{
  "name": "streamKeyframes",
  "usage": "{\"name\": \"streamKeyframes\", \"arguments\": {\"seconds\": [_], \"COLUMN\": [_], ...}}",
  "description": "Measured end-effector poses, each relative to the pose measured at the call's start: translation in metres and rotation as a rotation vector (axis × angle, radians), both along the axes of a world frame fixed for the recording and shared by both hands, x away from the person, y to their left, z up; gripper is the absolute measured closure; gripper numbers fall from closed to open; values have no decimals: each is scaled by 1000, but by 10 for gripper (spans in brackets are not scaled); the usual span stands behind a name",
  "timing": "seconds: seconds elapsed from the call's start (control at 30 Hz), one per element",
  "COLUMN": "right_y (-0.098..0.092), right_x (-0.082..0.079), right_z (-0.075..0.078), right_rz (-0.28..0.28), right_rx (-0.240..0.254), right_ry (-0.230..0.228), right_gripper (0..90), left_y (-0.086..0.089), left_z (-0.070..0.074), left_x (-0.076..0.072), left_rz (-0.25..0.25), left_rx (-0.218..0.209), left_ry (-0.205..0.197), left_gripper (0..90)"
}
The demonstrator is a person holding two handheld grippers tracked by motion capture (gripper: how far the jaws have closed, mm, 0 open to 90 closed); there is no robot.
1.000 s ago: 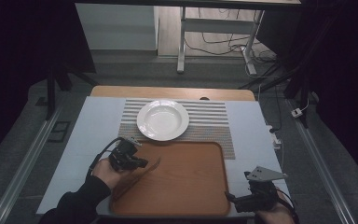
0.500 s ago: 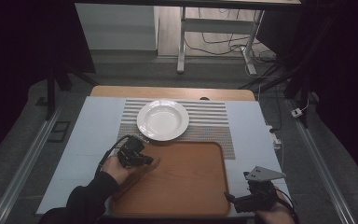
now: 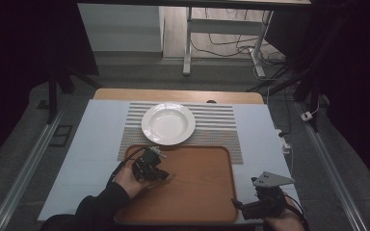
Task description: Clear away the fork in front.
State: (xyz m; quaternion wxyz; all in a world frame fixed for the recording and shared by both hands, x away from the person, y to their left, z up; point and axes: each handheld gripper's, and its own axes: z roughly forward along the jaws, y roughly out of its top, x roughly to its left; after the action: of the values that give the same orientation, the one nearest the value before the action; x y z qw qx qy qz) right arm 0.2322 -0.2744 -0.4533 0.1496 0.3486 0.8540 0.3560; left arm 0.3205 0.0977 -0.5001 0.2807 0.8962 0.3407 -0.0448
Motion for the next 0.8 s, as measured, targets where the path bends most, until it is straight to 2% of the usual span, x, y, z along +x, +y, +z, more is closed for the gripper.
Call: {"name": "streamKeyframes", "arguments": {"seconds": [0.1, 0.13, 0.27, 0.4, 0.47, 0.63, 0.8], "right_y": [0, 0, 1, 0, 0, 1, 1], "right_x": [0, 0, 0, 0, 0, 0, 0], "right_z": [0, 0, 0, 0, 0, 0, 0], "right_rz": [-1, 0, -2, -3, 1, -2, 3], "right_rx": [-4, -4, -4, -2, -5, -2, -3], "right_ry": [3, 4, 3, 2, 0, 3, -1], "right_gripper": [13, 13, 13, 13, 13, 13, 13], "left_y": [3, 3, -13, -16, -16, -24, -36], "left_z": [-1, -1, 3, 4, 4, 3, -5], "left_x": [3, 1, -17, -22, -22, -31, -36], "left_rz": [23, 1, -103, -100, -98, -150, -213], "left_rx": [-12, -31, -59, -39, -48, -45, 24], "left_ry": [15, 38, 57, 42, 49, 52, 43], "left_gripper": [888, 888, 888, 888, 888, 888, 888]}}
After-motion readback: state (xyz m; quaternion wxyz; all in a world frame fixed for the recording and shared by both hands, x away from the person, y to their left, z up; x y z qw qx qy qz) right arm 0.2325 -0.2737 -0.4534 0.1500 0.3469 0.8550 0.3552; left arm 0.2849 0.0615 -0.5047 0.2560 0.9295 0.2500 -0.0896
